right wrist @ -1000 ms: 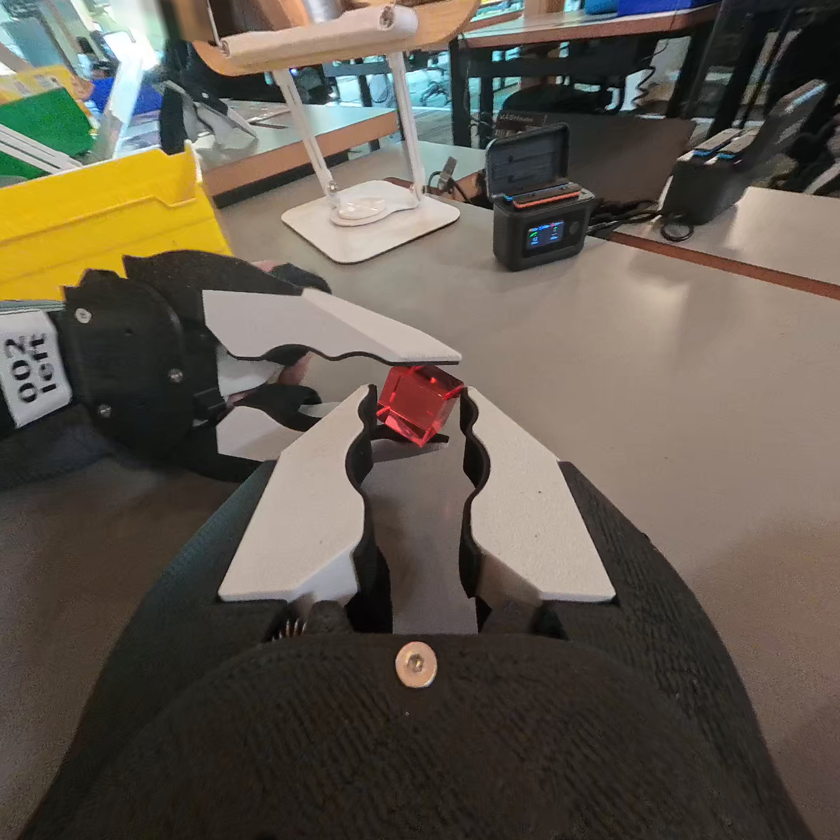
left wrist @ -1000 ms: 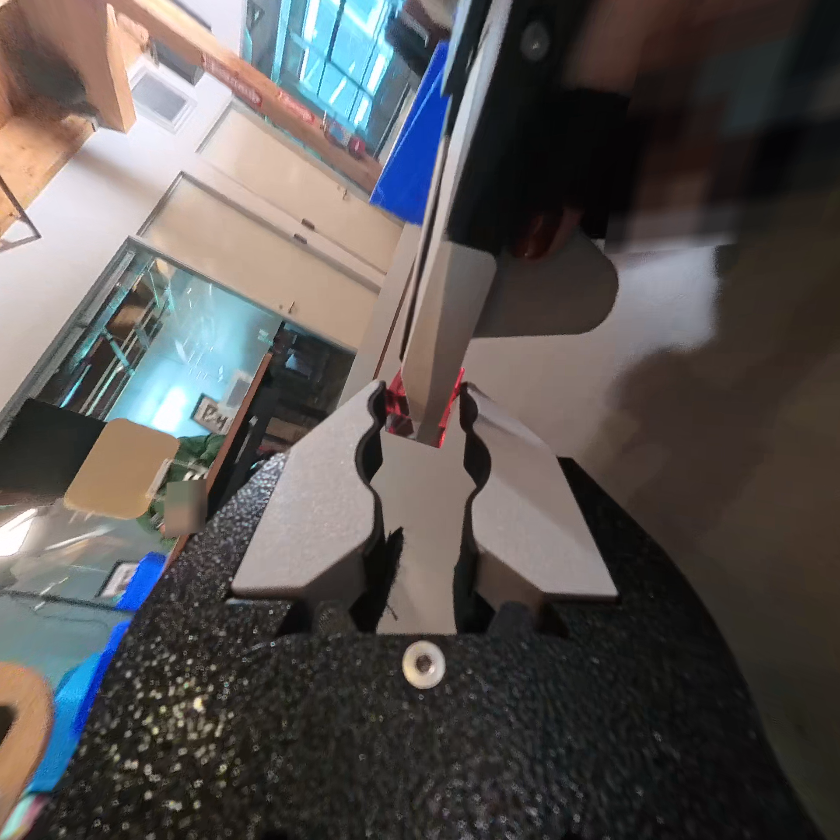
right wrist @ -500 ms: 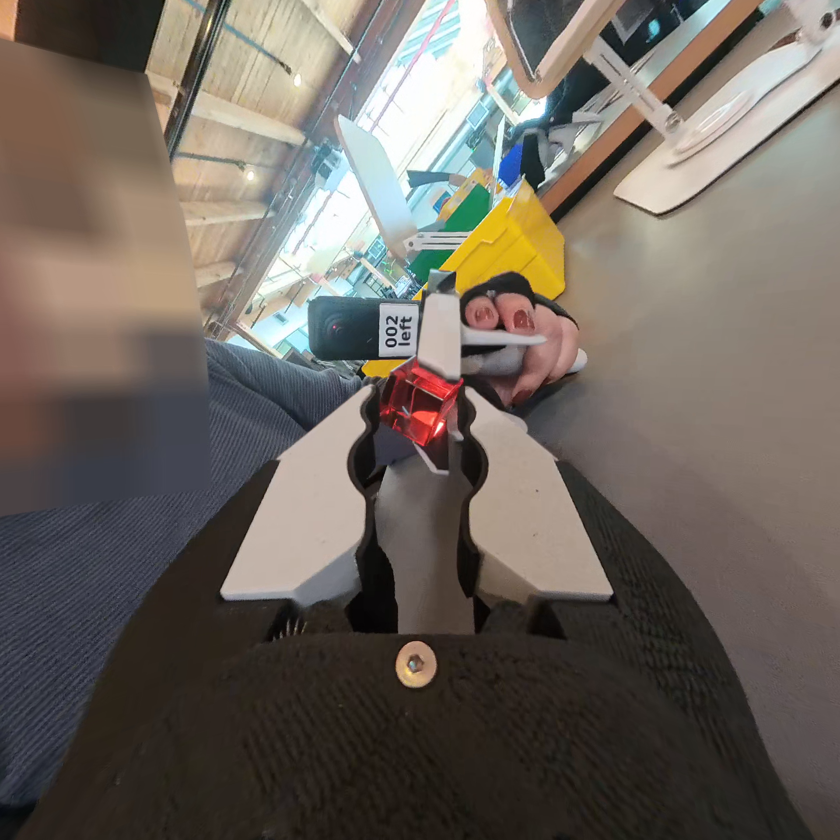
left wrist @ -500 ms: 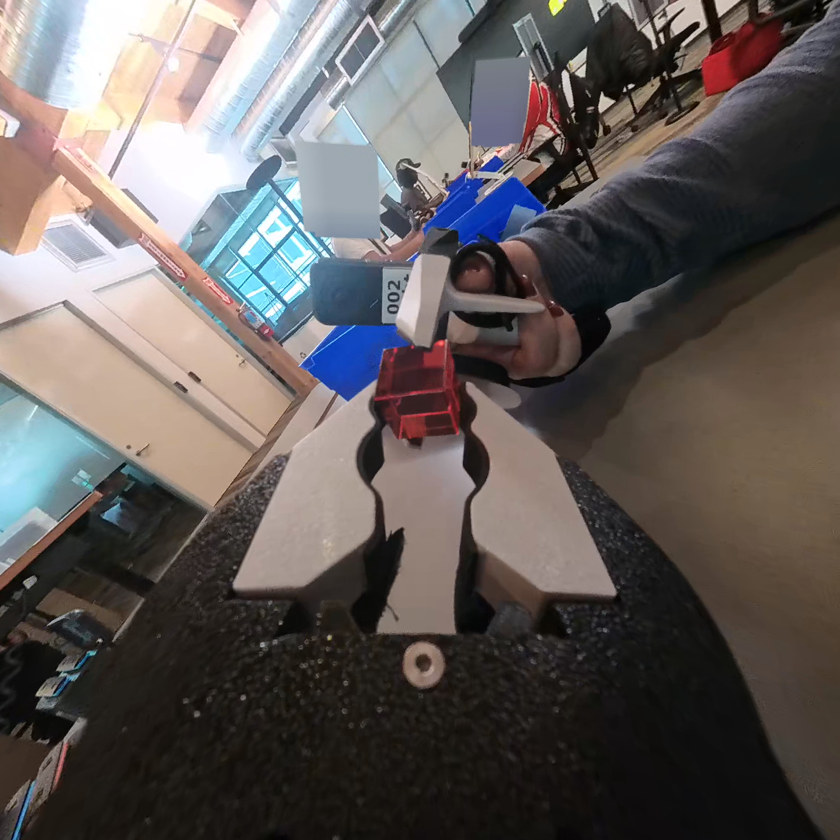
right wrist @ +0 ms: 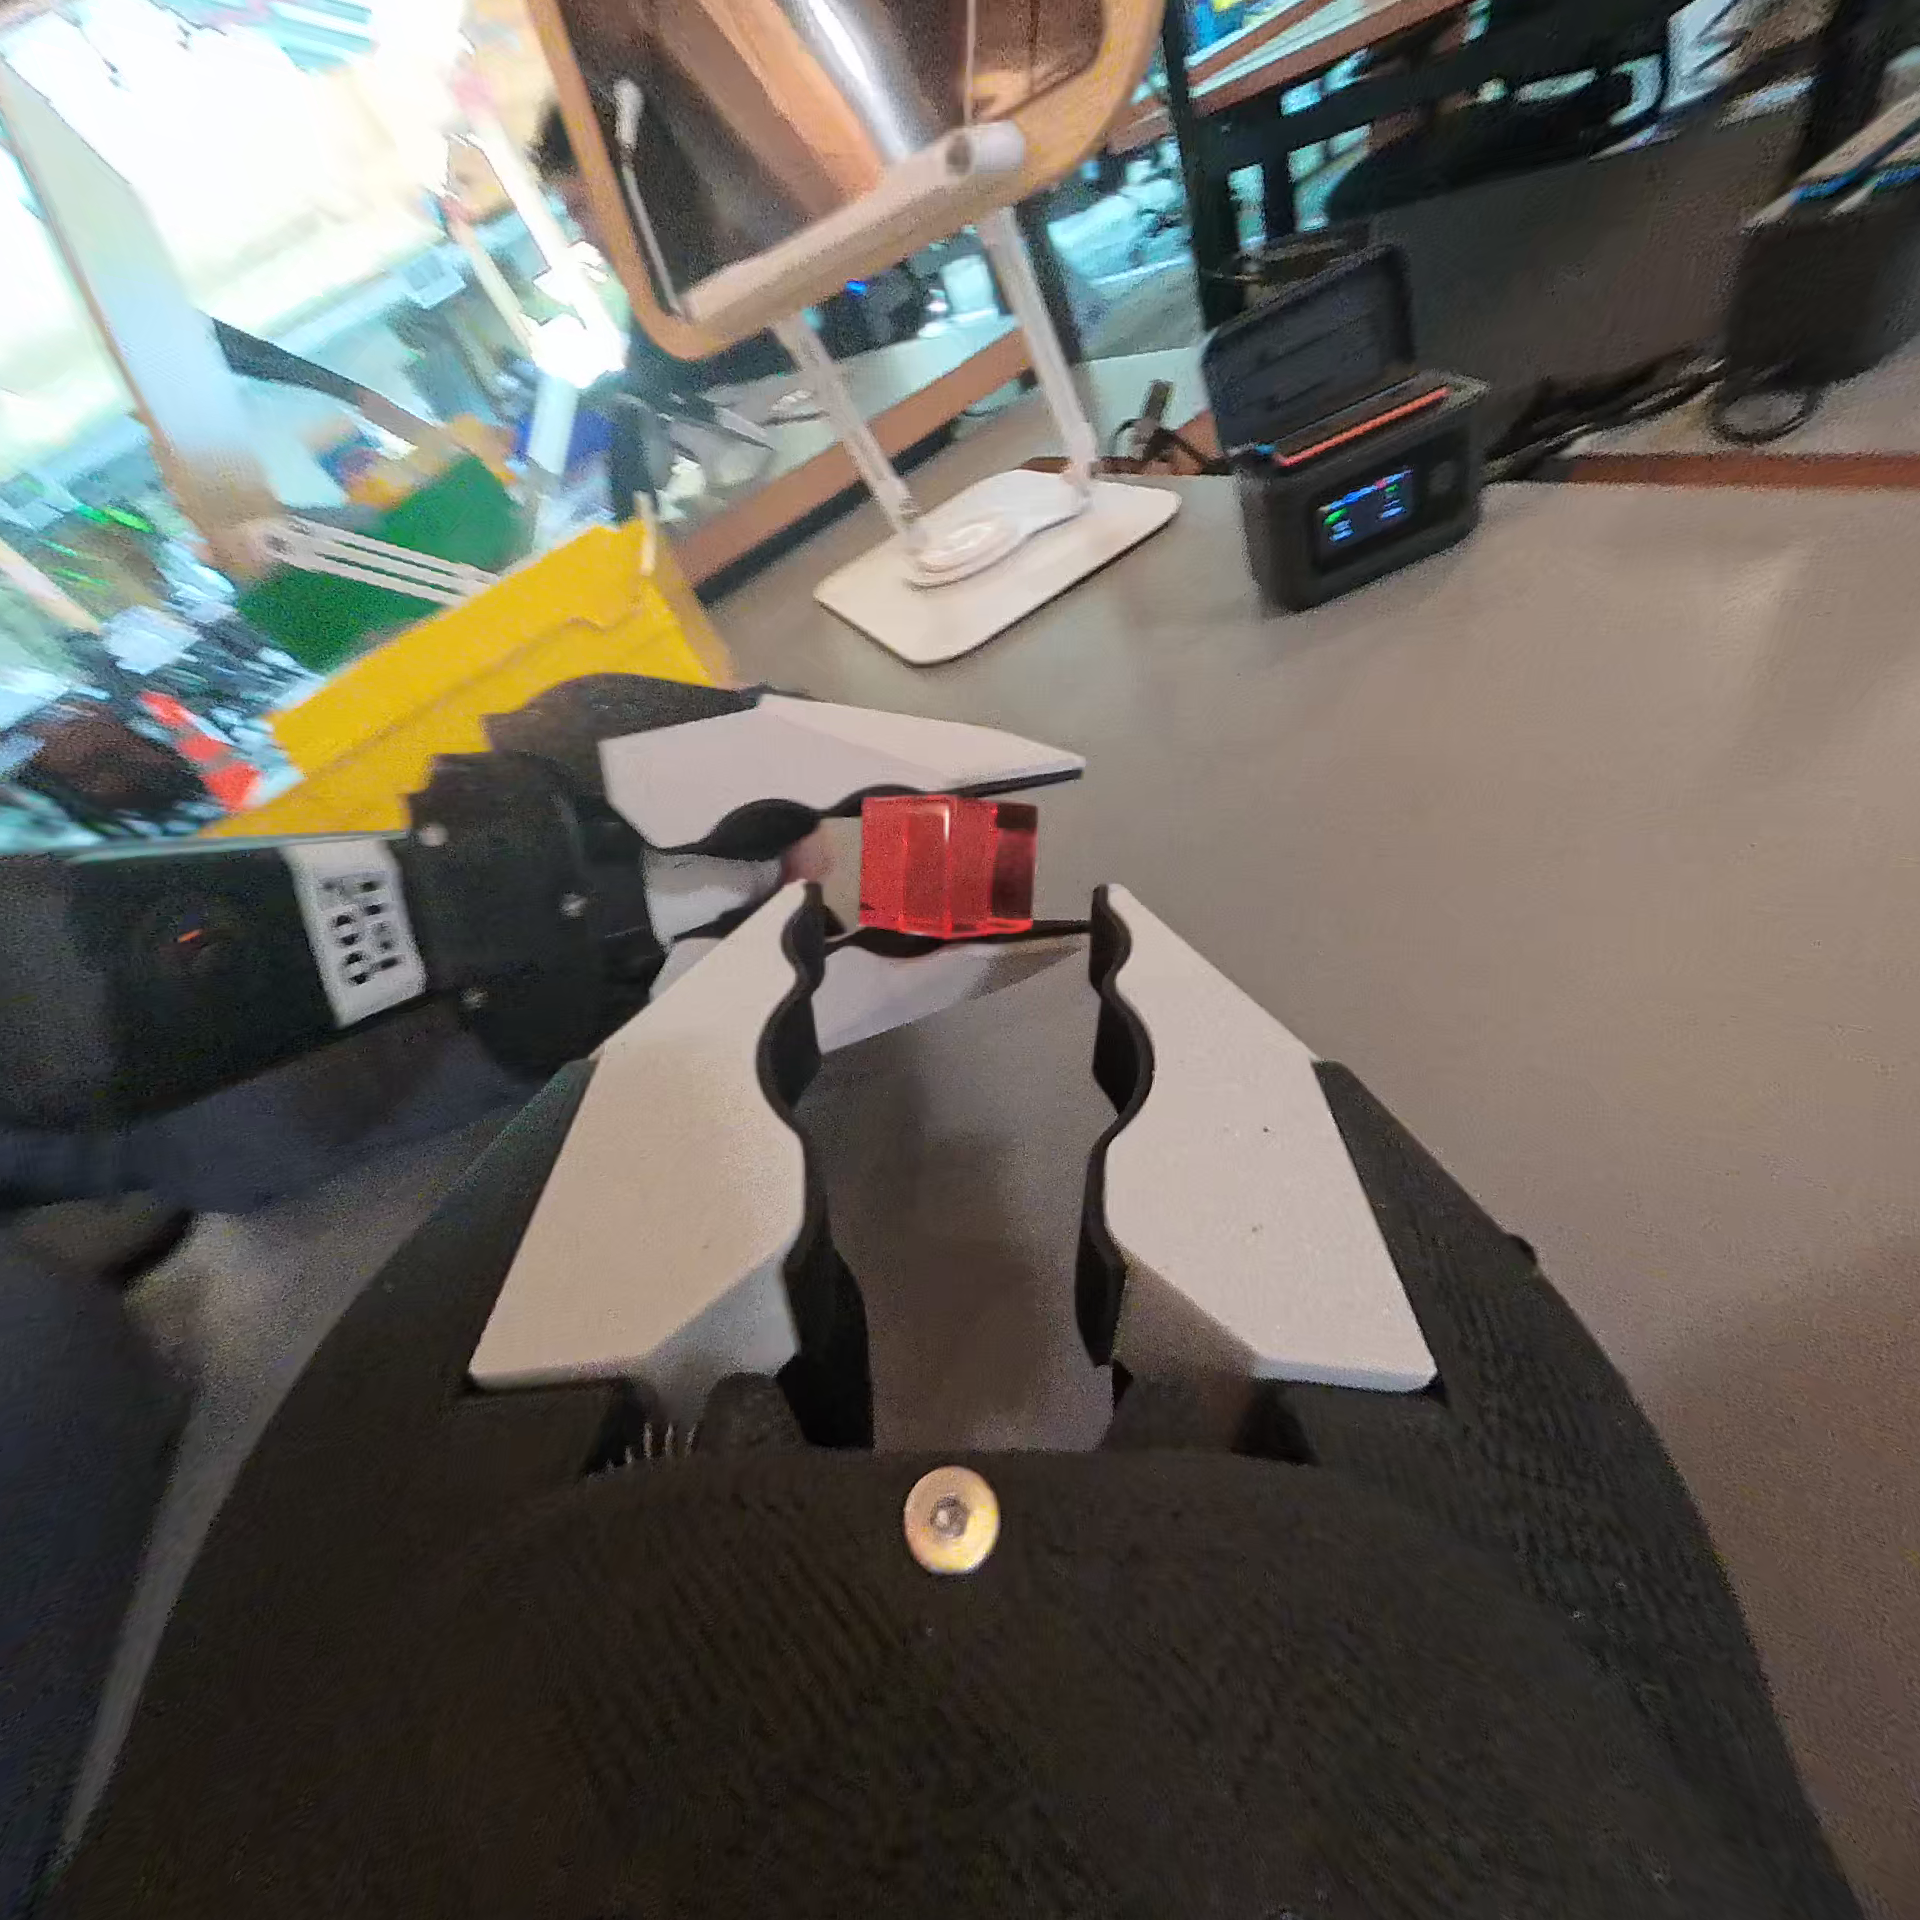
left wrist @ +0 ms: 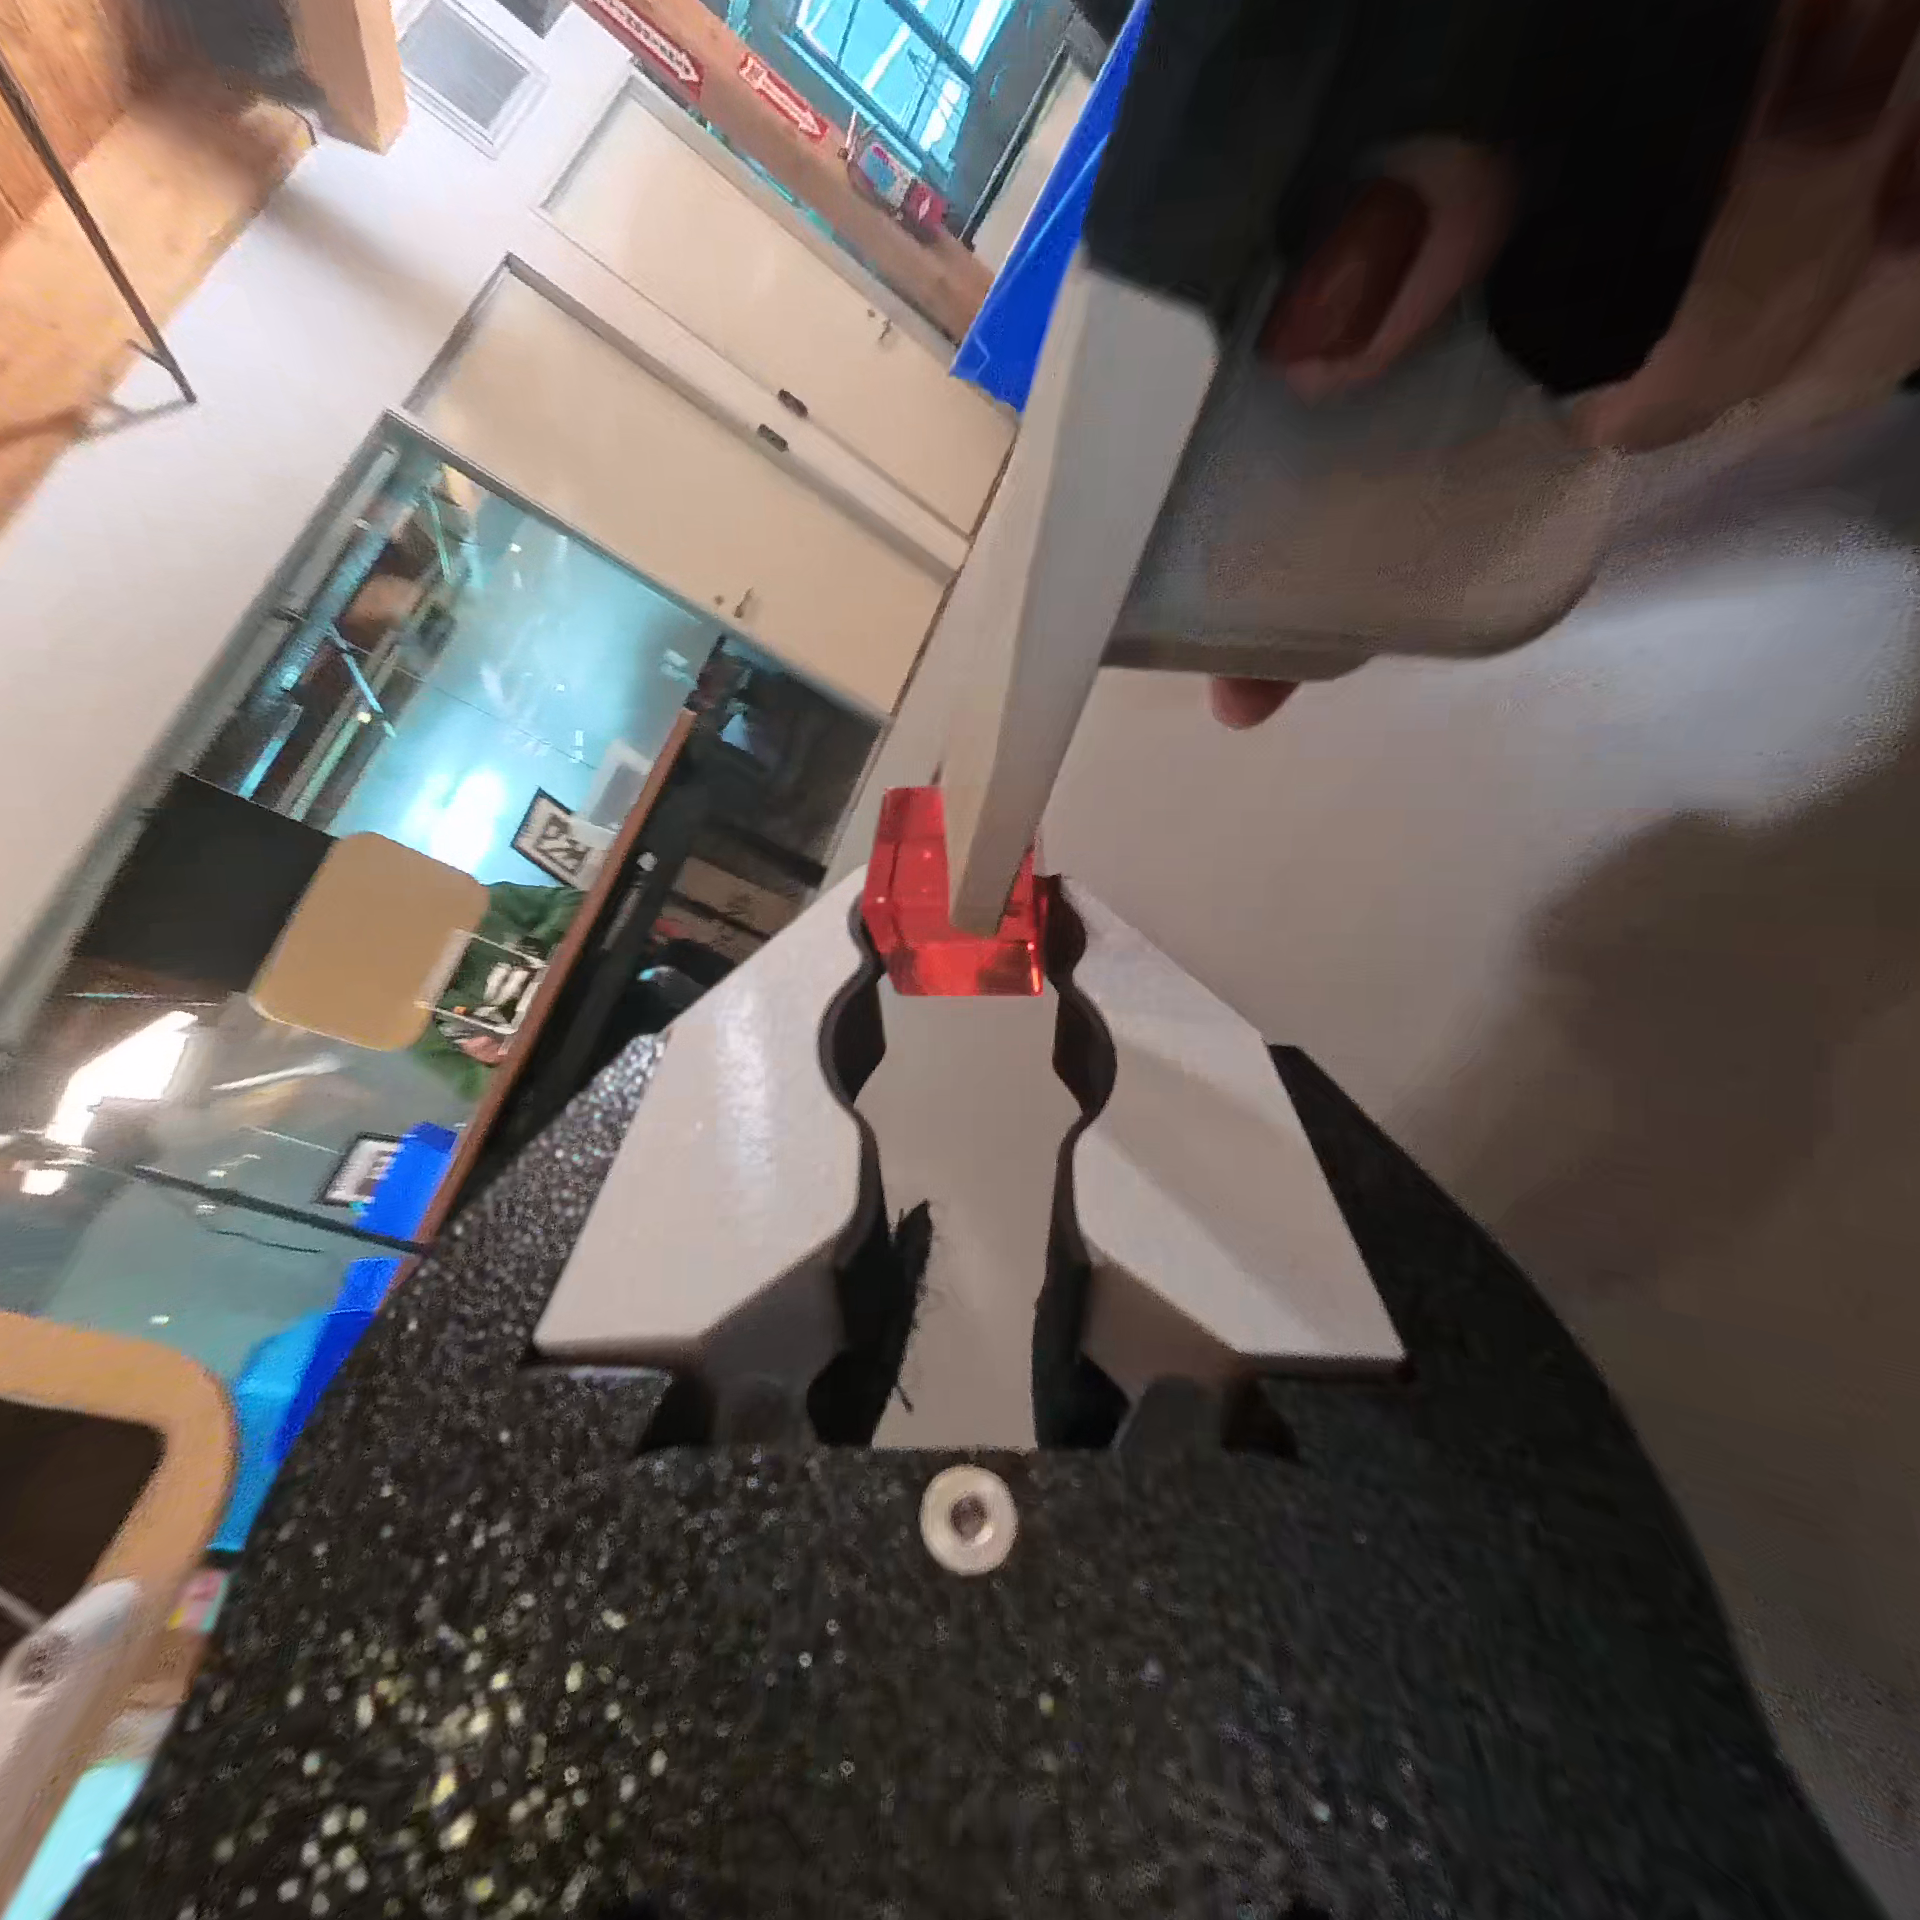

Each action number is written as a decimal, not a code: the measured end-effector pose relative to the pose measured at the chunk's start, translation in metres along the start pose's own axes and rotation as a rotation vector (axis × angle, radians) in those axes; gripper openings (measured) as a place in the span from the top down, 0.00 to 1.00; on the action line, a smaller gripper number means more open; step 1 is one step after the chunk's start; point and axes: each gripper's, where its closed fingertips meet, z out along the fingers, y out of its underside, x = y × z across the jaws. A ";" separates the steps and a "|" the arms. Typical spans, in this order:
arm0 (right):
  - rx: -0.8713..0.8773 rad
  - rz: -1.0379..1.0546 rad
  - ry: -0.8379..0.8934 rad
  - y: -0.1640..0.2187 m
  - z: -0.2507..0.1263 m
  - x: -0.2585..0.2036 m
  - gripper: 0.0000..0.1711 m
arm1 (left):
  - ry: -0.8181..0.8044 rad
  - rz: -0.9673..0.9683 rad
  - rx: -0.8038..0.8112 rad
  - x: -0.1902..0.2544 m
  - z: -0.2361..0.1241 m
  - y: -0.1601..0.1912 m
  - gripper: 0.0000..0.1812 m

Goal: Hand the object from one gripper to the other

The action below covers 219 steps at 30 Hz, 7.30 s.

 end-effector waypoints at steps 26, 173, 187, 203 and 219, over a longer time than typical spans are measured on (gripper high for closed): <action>0.135 -1.432 0.170 -0.006 -0.020 -0.052 0.81 | 1.435 -1.580 0.478 0.008 -0.066 -0.065 0.80; -0.020 -0.276 1.200 -0.061 -0.257 0.094 0.89 | 0.064 -0.538 -0.033 -0.022 0.008 0.037 0.96; 0.246 -1.052 0.849 -0.043 -0.048 0.028 1.00 | 0.054 -0.570 -0.011 -0.026 0.007 0.035 1.00; 0.238 -0.990 0.801 -0.035 -0.048 0.036 1.00 | -0.129 -0.440 -0.217 -0.173 -0.221 0.010 0.84; 0.221 -0.926 0.820 -0.034 -0.049 0.050 1.00 | 0.708 -0.186 -0.732 -0.059 -0.274 0.244 0.76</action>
